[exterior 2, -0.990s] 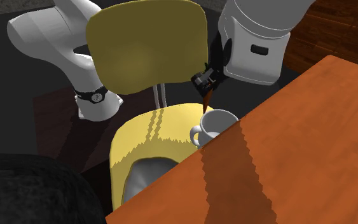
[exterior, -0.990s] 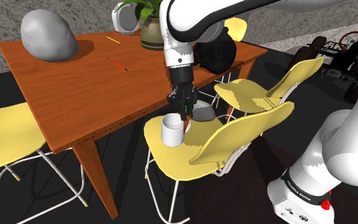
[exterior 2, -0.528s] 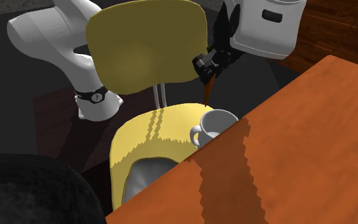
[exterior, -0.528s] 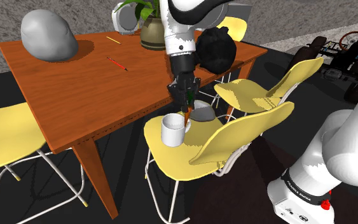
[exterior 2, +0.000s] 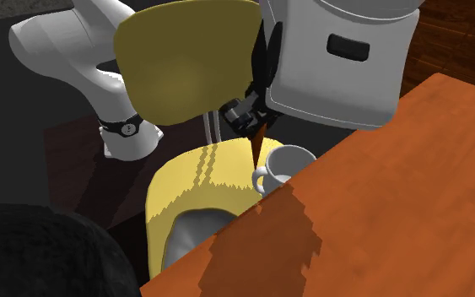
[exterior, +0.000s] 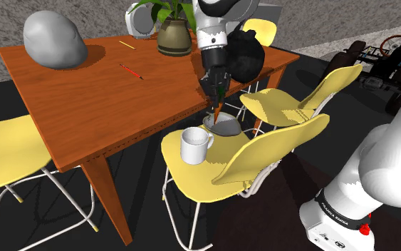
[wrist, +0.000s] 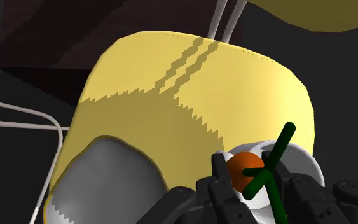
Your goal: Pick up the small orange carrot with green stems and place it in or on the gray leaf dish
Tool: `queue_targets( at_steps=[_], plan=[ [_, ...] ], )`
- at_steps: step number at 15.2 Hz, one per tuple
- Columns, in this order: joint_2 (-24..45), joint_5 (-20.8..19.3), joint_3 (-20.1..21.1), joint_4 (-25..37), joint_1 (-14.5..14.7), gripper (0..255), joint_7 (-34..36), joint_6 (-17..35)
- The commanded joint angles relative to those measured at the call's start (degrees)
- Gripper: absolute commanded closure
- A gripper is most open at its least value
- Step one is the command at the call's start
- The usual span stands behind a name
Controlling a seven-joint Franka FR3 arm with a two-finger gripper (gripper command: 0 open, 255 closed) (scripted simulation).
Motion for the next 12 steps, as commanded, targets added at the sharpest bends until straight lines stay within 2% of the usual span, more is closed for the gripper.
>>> queue_targets(
  at_steps=[1, 9, 12],
  plan=[
    [1.52, -1.32, -1.49, 2.66, -1.50, 255, -2.63, -1.59],
    [9.17, -5.13, -6.02, 14.33, -6.53, 255, -11.39, -6.63],
    [9.34, -5.15, -5.99, 12.24, -6.54, 255, -11.54, -4.38]
  ],
)
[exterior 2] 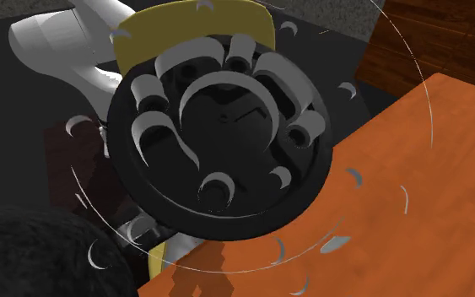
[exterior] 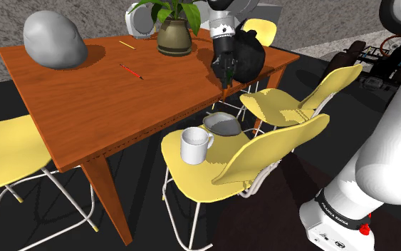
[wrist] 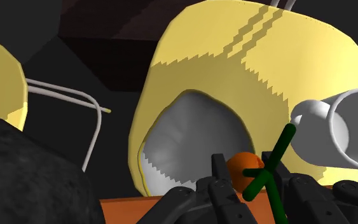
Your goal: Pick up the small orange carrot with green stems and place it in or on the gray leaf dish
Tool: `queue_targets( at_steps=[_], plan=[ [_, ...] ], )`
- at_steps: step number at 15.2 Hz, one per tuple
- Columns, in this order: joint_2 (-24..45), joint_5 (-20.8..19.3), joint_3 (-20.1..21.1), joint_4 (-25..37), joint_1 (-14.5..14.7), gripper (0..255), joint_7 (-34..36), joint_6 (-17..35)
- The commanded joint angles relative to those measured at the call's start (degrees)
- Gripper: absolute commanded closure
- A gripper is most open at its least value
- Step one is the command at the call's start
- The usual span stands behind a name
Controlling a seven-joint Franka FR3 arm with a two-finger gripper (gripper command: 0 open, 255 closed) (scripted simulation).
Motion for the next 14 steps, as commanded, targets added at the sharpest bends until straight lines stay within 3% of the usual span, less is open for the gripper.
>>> queue_targets(
  at_steps=[1, 14],
  plan=[
    [0.56, -0.14, -0.28, -1.13, -0.31, 255, -0.35, 1.21],
    [2.68, -0.19, -0.11, -8.41, -0.37, 255, -0.95, 10.58]
  ],
)
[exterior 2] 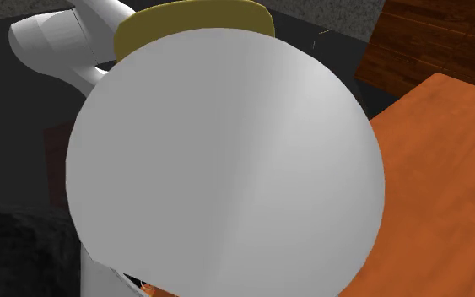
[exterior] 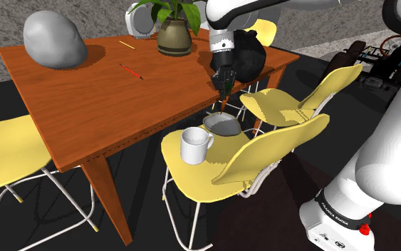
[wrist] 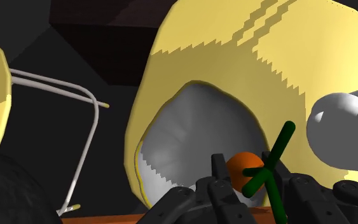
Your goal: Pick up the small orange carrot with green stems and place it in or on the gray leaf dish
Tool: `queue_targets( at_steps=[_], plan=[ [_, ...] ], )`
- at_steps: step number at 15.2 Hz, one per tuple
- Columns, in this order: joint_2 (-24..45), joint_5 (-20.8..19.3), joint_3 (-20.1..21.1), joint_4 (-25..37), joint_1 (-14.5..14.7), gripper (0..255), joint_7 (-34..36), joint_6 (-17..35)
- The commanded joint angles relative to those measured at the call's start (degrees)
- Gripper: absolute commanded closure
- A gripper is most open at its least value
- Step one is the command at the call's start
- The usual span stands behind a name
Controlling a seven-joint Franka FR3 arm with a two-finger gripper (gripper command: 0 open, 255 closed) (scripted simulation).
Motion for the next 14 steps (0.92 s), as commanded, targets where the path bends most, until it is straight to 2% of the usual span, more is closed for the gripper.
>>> queue_targets(
  at_steps=[1, 9, 10, 13, 14],
  plan=[
    [3.48, 0.13, -0.27, -1.11, -0.28, 255, -0.20, 3.05],
    [3.48, 0.10, -0.10, -1.11, -0.45, 255, -0.18, 3.05],
    [3.72, 0.19, 0.02, -0.23, -0.31, 0, 0.11, 2.46],
    [4.21, 0.13, -0.03, 1.24, -0.37, 0, 0.12, 1.47],
    [2.47, 0.29, 0.08, -0.71, -0.24, 0, 0.35, 1.72]
  ],
)
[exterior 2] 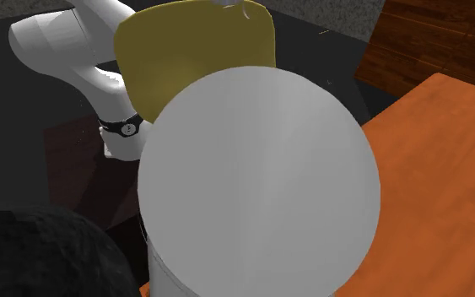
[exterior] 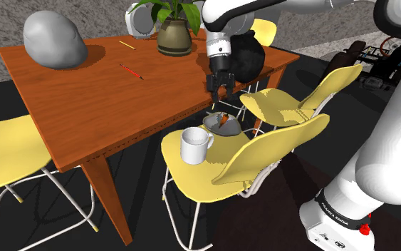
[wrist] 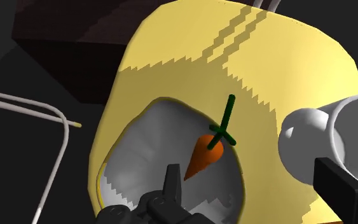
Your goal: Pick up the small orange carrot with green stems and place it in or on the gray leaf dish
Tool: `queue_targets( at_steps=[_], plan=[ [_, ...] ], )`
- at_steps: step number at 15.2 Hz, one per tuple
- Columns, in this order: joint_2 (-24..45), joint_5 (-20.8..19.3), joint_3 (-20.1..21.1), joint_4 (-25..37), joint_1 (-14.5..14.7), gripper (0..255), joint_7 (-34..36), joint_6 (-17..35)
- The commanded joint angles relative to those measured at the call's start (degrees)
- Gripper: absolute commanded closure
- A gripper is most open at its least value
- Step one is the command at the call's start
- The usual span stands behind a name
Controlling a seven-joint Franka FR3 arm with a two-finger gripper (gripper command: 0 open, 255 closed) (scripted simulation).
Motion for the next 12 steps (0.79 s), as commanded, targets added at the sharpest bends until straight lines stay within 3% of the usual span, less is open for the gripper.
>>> queue_targets(
  at_steps=[1, 5, 12],
  plan=[
    [1.47, -4.63, -0.91, -1.52, -0.19, 0, -0.52, 5.80],
    [3.55, -4.67, -1.74, 8.14, 0.14, 0, -0.45, -1.80],
    [3.55, -4.66, -1.81, 8.14, 0.20, 0, -0.46, -1.80]
  ],
)
